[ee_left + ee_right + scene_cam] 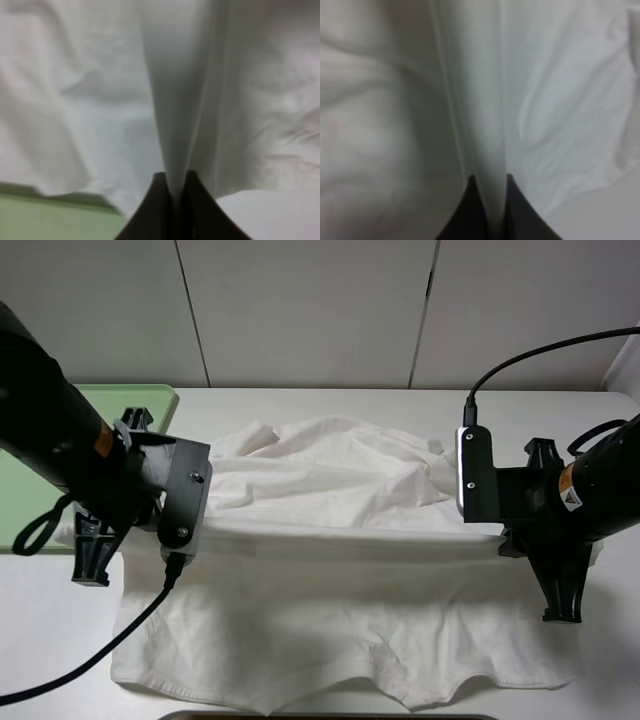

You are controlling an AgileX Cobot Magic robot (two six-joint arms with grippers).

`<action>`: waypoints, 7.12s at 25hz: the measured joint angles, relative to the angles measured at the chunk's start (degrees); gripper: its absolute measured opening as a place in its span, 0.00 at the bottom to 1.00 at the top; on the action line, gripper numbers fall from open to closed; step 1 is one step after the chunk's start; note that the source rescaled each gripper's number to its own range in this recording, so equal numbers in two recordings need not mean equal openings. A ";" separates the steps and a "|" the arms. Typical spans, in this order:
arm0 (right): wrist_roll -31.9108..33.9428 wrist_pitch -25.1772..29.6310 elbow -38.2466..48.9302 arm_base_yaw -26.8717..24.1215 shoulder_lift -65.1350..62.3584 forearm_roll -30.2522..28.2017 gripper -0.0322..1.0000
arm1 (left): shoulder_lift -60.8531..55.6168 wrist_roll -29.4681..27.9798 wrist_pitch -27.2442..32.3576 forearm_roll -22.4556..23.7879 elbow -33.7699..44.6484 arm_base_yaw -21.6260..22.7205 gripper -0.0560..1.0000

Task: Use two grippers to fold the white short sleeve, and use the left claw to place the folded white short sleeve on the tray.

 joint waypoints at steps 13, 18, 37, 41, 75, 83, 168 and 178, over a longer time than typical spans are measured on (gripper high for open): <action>0.18 3.83 0.00 0.18 -11.58 0.48 0.03 | -11.03 0.00 10.62 2.73 -9.61 0.00 0.06; 1.12 7.45 -3.28 0.18 -15.12 0.68 0.03 | -11.10 0.00 15.27 3.44 -15.06 0.00 0.06; 2.09 23.80 -28.90 0.18 -15.78 -4.97 0.03 | -11.10 3.00 21.97 4.25 -35.97 0.00 0.06; 2.09 25.24 -33.38 0.18 -15.78 -6.03 0.03 | -11.14 4.04 22.32 4.25 -39.70 0.00 0.05; -3.05 36.77 -50.95 0.18 -17.92 -3.99 0.03 | -11.20 8.04 32.04 3.25 -52.87 -2.88 0.05; -3.08 37.18 -50.44 0.18 -23.33 1.46 0.03 | -12.30 4.51 33.30 1.50 -52.95 -3.32 0.05; 2.78 -5.96 -41.32 -19.31 19.54 -5.22 0.03 | 14.77 -10.07 -4.54 0.33 -32.30 15.33 0.05; -6.23 6.68 -41.32 -19.31 19.54 3.07 0.03 | 14.77 -4.03 0.18 -9.12 -25.91 15.29 0.05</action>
